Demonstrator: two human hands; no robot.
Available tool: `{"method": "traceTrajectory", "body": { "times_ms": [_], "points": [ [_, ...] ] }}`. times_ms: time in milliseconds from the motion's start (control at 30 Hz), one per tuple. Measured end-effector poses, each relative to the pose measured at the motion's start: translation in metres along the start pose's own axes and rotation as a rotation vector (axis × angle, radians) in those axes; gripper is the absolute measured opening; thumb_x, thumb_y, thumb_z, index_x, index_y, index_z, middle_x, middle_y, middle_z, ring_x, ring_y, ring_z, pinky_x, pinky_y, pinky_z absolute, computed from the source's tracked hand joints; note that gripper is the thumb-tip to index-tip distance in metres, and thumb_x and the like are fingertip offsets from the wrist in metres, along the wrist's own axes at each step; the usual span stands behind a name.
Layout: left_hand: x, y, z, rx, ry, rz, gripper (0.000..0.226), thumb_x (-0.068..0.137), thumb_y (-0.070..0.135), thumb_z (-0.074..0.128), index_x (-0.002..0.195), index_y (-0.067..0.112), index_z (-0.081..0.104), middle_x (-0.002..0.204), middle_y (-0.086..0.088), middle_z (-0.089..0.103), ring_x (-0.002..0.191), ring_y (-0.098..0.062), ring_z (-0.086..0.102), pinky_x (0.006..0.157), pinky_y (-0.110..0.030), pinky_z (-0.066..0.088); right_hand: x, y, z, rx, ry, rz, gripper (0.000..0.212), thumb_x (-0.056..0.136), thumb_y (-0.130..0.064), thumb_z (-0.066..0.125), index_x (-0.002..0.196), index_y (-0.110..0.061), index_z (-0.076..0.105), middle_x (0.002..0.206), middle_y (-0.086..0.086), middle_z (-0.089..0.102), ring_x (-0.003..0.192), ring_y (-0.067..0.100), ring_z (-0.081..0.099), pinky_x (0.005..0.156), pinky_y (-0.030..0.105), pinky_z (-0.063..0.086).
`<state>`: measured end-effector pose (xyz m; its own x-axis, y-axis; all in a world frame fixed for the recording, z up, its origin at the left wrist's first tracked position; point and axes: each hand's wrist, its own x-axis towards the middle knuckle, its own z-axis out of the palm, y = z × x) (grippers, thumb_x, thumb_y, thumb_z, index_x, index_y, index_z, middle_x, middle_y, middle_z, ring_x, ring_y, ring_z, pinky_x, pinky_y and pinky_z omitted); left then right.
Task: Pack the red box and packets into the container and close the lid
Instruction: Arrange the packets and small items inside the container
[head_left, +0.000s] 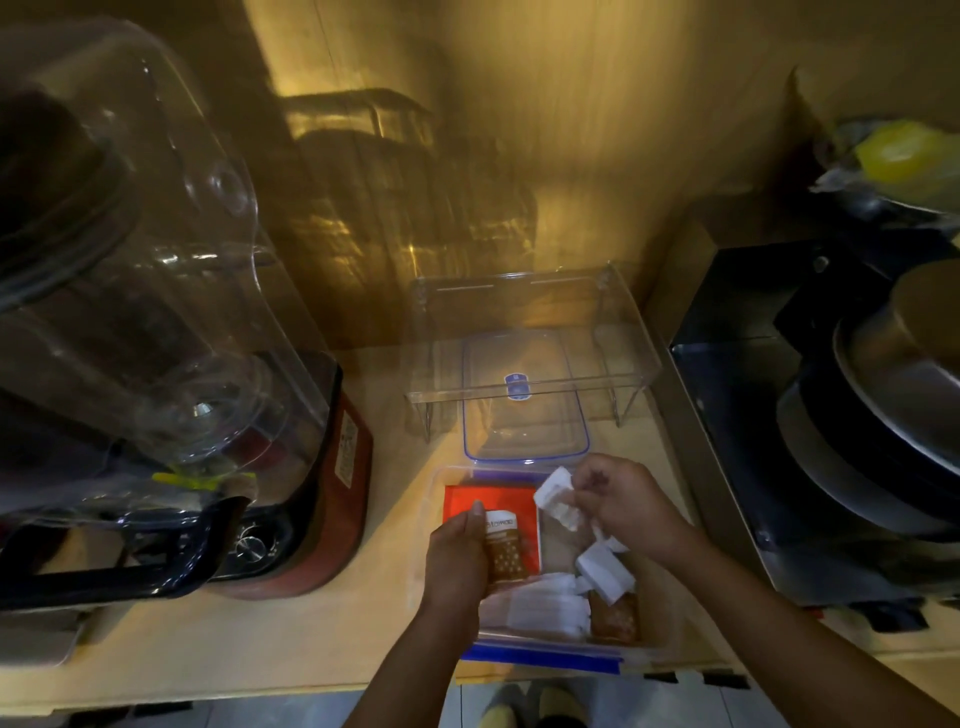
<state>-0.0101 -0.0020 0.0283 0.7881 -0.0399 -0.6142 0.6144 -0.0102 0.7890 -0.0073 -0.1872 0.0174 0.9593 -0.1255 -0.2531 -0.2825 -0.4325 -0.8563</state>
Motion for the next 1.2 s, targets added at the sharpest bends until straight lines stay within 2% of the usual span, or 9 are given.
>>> {"method": "traceTrajectory", "body": {
  "times_ms": [167,300,367,467,700,867,1000,1100,1200],
  "points": [
    [0.001,0.007,0.018,-0.013,-0.076,-0.113,0.035,0.098,0.029,0.041,0.097,0.002,0.064,0.101,-0.028,0.067,0.095,-0.039,0.064,0.094,-0.056,0.049,-0.012,-0.014,-0.006,0.321,-0.016,-0.045,0.017,0.074,0.01,0.069,0.073,-0.007,0.062,0.073,0.004,0.064,0.067,0.012,0.063,0.059,0.016,0.052],
    [0.004,0.006,0.025,-0.006,-0.093,-0.135,0.035,0.098,0.028,0.041,0.091,0.004,0.065,0.1,-0.026,0.07,0.094,-0.039,0.067,0.092,-0.053,0.051,-0.021,-0.017,-0.009,0.572,-0.068,-0.015,0.01,0.081,-0.008,0.061,0.074,-0.002,0.065,0.067,0.007,0.062,0.062,0.015,0.06,0.06,0.026,0.048],
    [0.005,0.006,0.027,-0.006,-0.096,-0.14,0.035,0.098,0.028,0.042,0.09,0.004,0.066,0.098,-0.025,0.071,0.088,-0.036,0.068,0.089,-0.05,0.053,-0.02,-0.016,-0.009,0.571,-0.038,-0.019,0.007,0.078,0.003,0.064,0.075,-0.003,0.06,0.069,0.015,0.054,0.064,0.023,0.054,0.061,0.03,0.047],
    [0.005,0.007,0.028,-0.021,-0.104,-0.149,0.034,0.098,0.028,0.043,0.09,0.004,0.066,0.099,-0.025,0.07,0.088,-0.036,0.067,0.089,-0.051,0.052,-0.02,-0.014,-0.006,0.557,-0.106,-0.023,0.031,0.074,0.017,0.063,0.088,-0.009,0.054,0.08,0.017,0.047,0.073,0.026,0.05,0.061,0.03,0.05],
    [0.001,0.008,0.02,-0.087,-0.187,-0.12,0.031,0.093,0.029,0.052,0.101,0.003,0.065,0.099,-0.022,0.072,0.084,-0.033,0.069,0.078,-0.043,0.056,-0.012,-0.011,-0.009,0.136,-0.488,0.031,0.08,0.07,0.01,0.072,0.119,-0.045,0.041,0.111,0.003,0.051,0.103,0.014,0.06,0.072,0.026,0.057],
    [-0.005,0.001,0.015,-0.009,-0.216,-0.024,0.021,0.082,0.005,0.063,0.103,0.005,0.067,0.102,-0.021,0.072,0.093,-0.036,0.069,0.08,-0.043,0.057,-0.006,-0.015,-0.007,-0.067,-0.432,0.032,0.064,0.071,0.005,0.072,0.121,-0.027,0.049,0.106,0.007,0.063,0.1,0.022,0.062,0.082,0.04,0.057],
    [-0.008,0.0,0.012,-0.005,-0.143,-0.011,0.017,0.093,0.014,0.051,0.096,0.006,0.066,0.097,-0.02,0.072,0.089,-0.031,0.069,0.075,-0.038,0.057,-0.008,-0.017,0.005,0.169,-0.249,0.119,0.037,0.071,0.012,0.071,0.09,-0.018,0.06,0.091,0.01,0.061,0.079,0.015,0.061,0.061,0.023,0.057],
    [-0.008,-0.001,0.011,0.03,-0.152,-0.036,0.028,0.098,0.021,0.042,0.101,0.005,0.065,0.1,-0.02,0.071,0.093,-0.032,0.067,0.082,-0.04,0.054,-0.011,-0.013,0.013,0.021,-0.149,0.122,0.023,0.067,0.001,0.079,0.076,-0.013,0.064,0.087,0.008,0.065,0.081,0.019,0.065,0.068,0.031,0.055],
    [-0.011,-0.005,0.01,0.046,-0.251,-0.016,0.026,0.092,0.025,0.054,0.106,0.005,0.064,0.101,-0.019,0.07,0.094,-0.033,0.066,0.085,-0.043,0.053,-0.017,-0.013,0.017,-0.018,-0.164,0.009,0.013,0.067,0.005,0.077,0.068,0.002,0.064,0.085,0.019,0.063,0.078,0.03,0.063,0.074,0.041,0.054]
  ]
}}
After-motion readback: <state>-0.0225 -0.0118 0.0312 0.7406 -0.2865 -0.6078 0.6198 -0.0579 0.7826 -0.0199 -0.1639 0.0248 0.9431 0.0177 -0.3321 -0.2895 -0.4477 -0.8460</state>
